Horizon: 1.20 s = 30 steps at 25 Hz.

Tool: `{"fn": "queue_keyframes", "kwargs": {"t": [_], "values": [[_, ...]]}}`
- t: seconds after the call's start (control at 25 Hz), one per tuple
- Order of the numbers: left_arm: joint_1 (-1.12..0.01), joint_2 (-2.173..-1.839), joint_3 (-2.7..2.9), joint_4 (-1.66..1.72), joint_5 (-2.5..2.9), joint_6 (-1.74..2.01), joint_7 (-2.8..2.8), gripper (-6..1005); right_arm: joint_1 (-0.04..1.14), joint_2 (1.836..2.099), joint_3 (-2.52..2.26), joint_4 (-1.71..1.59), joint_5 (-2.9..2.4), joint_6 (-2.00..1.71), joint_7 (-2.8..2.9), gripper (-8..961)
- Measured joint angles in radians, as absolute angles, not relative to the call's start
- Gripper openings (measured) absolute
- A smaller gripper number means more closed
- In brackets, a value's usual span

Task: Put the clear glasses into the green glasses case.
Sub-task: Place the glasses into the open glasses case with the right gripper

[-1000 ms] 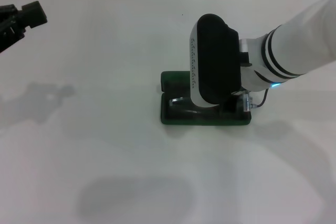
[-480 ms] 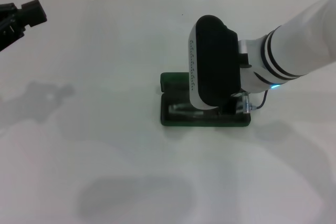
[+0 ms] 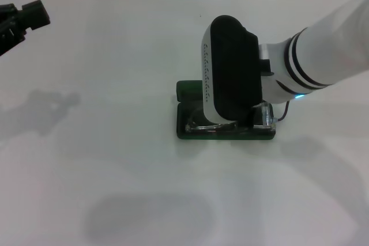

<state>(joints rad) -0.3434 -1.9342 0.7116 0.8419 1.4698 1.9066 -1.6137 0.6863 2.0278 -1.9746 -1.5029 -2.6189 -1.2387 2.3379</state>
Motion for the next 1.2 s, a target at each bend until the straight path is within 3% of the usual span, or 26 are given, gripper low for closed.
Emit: {"fn": "queue_keyframes", "kwargs": {"t": [0.24, 0.8, 1.2], "values": [[-0.340, -1.934, 0.710, 0.839, 1.462, 1.908, -1.618, 51, 0.617, 2.028, -1.981, -1.617, -2.627, -1.281, 2.348, 136], [-0.326, -1.934, 0.710, 0.838, 1.396, 1.911, -1.655, 52, 0.317, 2.025, -1.808, -1.987, -2.630, -1.475, 2.388, 130], [-0.342, -1.939, 0.711, 0.836, 1.402, 1.911, -1.672, 52, 0.313, 2.020, -1.670, -1.843, -2.524, -1.463, 2.387, 46]]}}
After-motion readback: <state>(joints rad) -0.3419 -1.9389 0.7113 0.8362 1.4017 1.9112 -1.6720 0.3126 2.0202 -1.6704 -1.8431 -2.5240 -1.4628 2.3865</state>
